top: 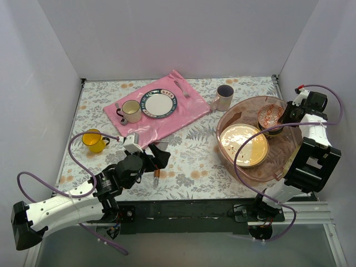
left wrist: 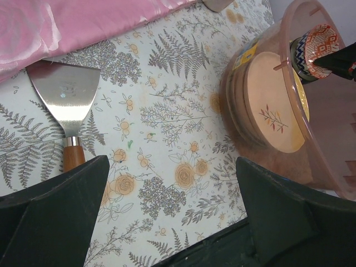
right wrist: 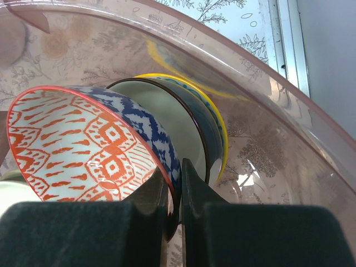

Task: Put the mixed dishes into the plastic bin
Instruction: Place the bowl in the plastic bin.

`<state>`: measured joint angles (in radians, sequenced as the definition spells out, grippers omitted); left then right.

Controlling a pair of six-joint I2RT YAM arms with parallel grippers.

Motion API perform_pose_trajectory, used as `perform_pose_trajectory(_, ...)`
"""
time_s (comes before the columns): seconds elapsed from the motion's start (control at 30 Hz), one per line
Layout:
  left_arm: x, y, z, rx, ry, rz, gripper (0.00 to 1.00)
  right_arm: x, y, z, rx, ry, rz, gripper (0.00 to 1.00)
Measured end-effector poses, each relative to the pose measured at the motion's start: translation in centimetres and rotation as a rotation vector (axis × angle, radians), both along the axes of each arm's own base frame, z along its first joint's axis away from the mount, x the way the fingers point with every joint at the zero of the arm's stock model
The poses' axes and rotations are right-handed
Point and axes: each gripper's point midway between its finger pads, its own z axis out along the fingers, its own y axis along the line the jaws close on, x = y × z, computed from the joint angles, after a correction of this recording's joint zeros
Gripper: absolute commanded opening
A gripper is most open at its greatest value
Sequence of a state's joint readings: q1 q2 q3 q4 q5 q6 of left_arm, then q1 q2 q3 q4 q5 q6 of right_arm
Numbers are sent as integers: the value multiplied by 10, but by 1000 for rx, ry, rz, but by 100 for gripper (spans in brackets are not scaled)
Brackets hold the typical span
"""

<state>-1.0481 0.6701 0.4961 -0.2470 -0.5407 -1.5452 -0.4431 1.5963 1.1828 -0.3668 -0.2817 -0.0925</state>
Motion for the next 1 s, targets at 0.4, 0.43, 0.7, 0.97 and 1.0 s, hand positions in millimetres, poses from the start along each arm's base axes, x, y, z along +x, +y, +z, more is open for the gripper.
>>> perform_pose_trajectory(0.4, -1, 2, 5, -18, -7, 2, 98, 1, -3, 0, -22, -3, 6, 34)
perform_pose_trajectory(0.43, -1, 2, 5, -18, -7, 2, 98, 1, -3, 0, -21, -4, 5, 34)
perform_pose_trajectory(0.7, -2, 3, 5, -17, -5, 1, 98, 1, 1, 14, -27, -39, 18, 56)
perform_pose_trajectory(0.97, -1, 4, 4, -16, -4, 3, 98, -2, 4, 51, -79, -130, 50, 73)
perform_pose_trajectory(1.0, -1, 4, 4, -16, -5, 3, 98, -2, 5, 54, -81, -139, 54, 73)
